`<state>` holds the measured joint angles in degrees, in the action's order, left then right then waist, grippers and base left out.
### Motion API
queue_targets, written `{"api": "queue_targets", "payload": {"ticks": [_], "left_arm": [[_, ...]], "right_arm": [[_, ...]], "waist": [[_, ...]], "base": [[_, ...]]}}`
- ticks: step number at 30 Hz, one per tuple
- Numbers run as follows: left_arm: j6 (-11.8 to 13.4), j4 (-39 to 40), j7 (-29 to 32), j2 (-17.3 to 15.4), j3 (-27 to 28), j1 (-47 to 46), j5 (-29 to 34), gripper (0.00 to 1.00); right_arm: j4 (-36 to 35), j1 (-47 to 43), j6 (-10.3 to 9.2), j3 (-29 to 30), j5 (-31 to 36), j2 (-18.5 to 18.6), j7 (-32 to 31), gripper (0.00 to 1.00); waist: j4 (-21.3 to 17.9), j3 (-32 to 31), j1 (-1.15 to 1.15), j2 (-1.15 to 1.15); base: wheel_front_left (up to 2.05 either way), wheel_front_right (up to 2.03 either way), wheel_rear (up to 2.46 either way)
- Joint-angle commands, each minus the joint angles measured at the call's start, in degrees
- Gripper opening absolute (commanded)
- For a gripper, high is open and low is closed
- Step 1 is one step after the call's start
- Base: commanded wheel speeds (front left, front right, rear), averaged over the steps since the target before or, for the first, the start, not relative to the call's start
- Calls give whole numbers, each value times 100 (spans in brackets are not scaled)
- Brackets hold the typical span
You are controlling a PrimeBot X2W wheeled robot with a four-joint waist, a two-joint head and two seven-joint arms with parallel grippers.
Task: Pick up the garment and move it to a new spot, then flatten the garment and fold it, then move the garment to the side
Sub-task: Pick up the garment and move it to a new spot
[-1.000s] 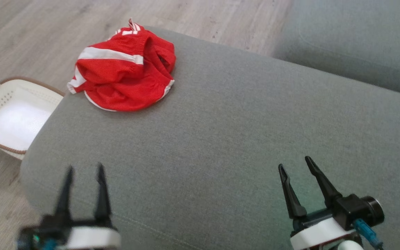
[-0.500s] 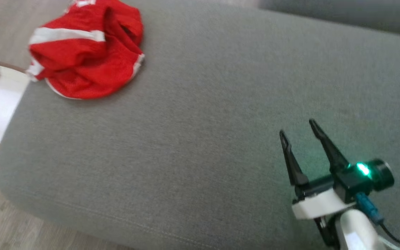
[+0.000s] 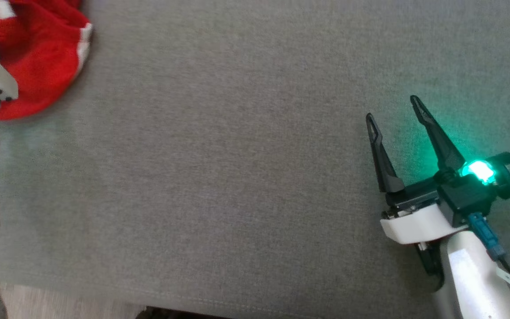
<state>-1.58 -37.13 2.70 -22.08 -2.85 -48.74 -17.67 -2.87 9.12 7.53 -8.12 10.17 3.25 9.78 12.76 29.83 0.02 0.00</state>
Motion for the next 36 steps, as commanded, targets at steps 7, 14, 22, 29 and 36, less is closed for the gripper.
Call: {"api": "queue_targets", "payload": {"ticks": [7,14,22,29,36], "left_arm": [[1,-637,-176,-208,67,-357,-26,100],[346,-1360,-325,-236,144,-550,-24,78],[337,-1720,-709,-266,217,-658,-142,0],[233,-1612,-996,-484,44,-710,13,0],[-19,-867,-727,-550,-428,-925,313,0]], "right_arm": [[-350,85,-4,-42,64,18,-45,100],[-358,133,-4,-25,65,4,-41,100],[-169,180,-4,-40,6,-14,64,100],[205,162,-4,-42,-170,-32,247,100],[625,-34,-4,-13,-641,-35,421,100]], "waist": [[-182,530,-2,0],[-178,604,-2,0],[-153,358,-2,0],[-198,-349,-2,0],[-340,-1333,-2,0]], "base": [[0,0,0],[0,0,0],[0,0,0],[0,0,0],[0,0,0]]}}
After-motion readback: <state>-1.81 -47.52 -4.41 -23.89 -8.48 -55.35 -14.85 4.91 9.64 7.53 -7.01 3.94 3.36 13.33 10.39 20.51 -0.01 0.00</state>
